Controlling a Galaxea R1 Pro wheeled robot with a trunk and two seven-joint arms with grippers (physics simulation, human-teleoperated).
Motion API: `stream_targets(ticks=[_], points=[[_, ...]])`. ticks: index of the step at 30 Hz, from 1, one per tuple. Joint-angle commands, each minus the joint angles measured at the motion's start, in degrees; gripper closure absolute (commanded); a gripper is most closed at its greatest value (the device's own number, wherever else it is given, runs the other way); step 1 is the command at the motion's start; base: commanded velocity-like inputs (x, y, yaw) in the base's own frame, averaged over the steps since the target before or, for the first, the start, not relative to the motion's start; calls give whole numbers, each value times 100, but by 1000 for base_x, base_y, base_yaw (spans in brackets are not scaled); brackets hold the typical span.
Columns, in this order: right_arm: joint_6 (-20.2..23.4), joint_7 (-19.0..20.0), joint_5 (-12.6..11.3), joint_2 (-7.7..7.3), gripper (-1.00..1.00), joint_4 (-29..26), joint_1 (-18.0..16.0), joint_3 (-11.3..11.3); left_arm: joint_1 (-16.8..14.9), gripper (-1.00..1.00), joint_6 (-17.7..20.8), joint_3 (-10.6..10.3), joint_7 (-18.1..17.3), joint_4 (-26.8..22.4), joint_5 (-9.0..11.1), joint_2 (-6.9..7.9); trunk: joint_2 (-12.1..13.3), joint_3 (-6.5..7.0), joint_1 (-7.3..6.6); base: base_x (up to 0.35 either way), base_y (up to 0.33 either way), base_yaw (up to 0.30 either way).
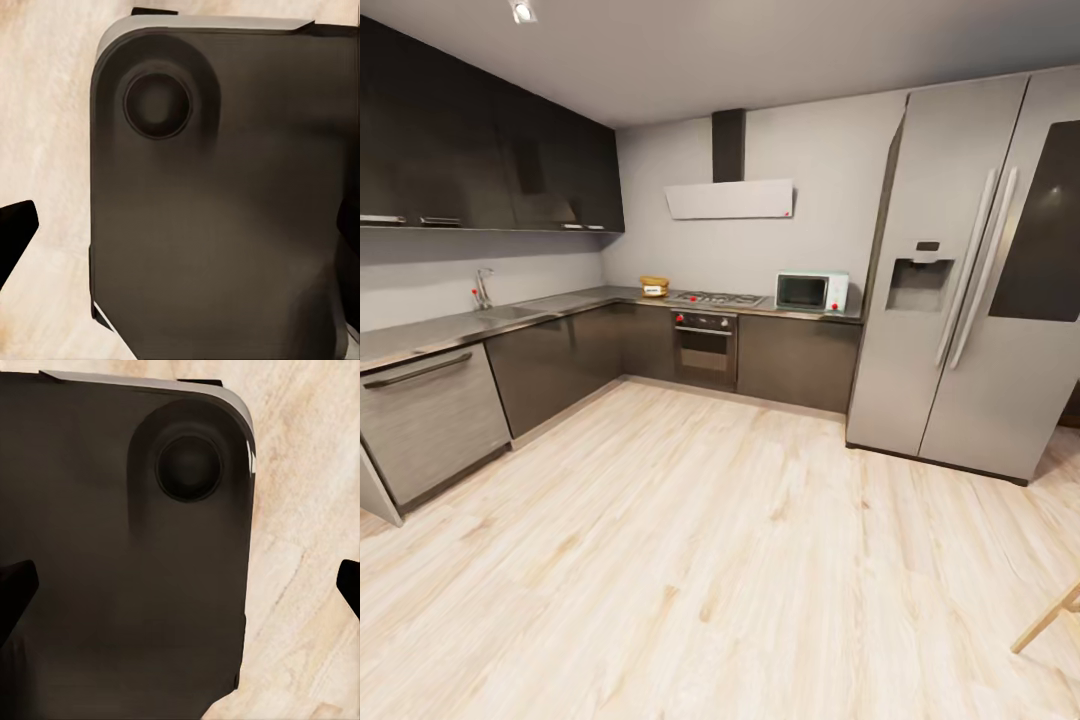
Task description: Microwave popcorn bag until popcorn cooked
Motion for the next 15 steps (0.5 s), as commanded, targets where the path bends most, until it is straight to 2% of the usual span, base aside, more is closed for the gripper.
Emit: stream_targets(ticks=[1, 5, 15], points=[[-17, 2, 6, -1, -100, 1, -1, 2, 2, -100, -24, 11, -4, -6, 34, -1, -3, -4, 0, 0, 0, 0], [-19, 0, 5, 2, -100, 1, -1, 2, 3, -100, -153, 4, -17, 6, 28, 4, -3, -4, 0, 186, 0, 0], [-30, -7, -4, 3, -100, 1, -1, -9, 3, -100, -181, 3, -18, 9, 27, -1, -3, -4, 0, 317, 0, 0]])
